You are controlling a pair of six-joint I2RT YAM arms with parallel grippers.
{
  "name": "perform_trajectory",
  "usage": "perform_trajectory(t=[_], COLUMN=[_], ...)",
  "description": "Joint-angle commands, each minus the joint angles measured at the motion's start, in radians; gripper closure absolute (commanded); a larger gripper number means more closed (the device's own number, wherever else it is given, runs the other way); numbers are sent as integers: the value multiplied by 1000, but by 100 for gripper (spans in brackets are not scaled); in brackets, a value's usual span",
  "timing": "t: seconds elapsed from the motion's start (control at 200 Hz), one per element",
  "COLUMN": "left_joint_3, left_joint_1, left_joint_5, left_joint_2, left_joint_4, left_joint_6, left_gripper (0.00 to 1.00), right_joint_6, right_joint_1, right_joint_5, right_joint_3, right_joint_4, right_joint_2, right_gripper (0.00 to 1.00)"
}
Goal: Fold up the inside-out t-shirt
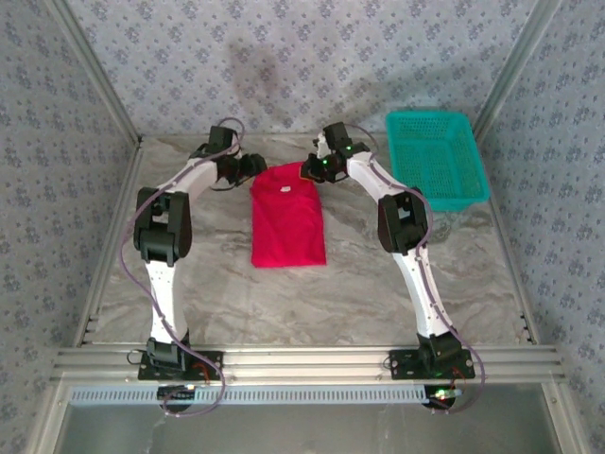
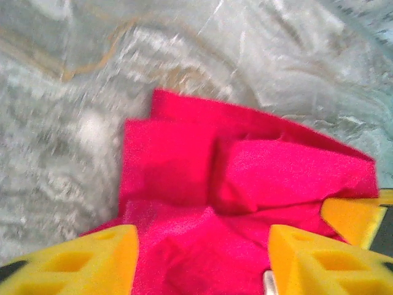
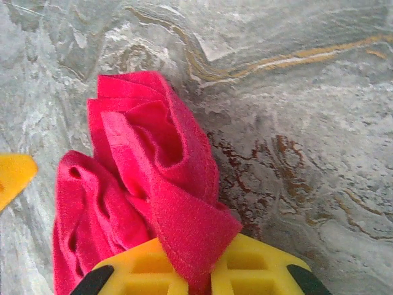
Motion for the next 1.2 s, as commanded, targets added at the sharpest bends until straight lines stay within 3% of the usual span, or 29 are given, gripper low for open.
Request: perform_trajectory(t=[0.0,0.185,0.365,0.47,0.64,0.77,0.949,1.014,1.199], left_joint_3=[104,255,353,382,333,286,263,270,277], left_joint_1=[2,-10,-18,-27,-49,-63,-67,-65,-64], left_joint_5=[33,12,-104,-87,3,4,-11,-19,-32], left_joint_2=[86,189,246,273,294,292,261,244,162], left_joint_4=[-61,-168,-255,-268,-203,-180,-186,-200,-247], left_joint_6=[75,143,198,184,109,85,82,86,81], left_gripper=[33,25,24,26,47,54,84,100,100], right_joint_6=[8,14,14,14,23,25,22,22,16], right_joint_1=[-3,-3,-1,-2,-2,-5,-10,-12,-19], right_joint_5=[-42,-52,-55,-52,-52,-56,-55,-55,-56], right_joint_3=[49,49,48,46,46,39,26,23,-4], right_joint_4=[10,21,24,23,31,31,29,27,16], right_joint_2=[18,21,23,24,36,39,31,26,-23], right_gripper=[100,100,100,100,100,100,100,100,100])
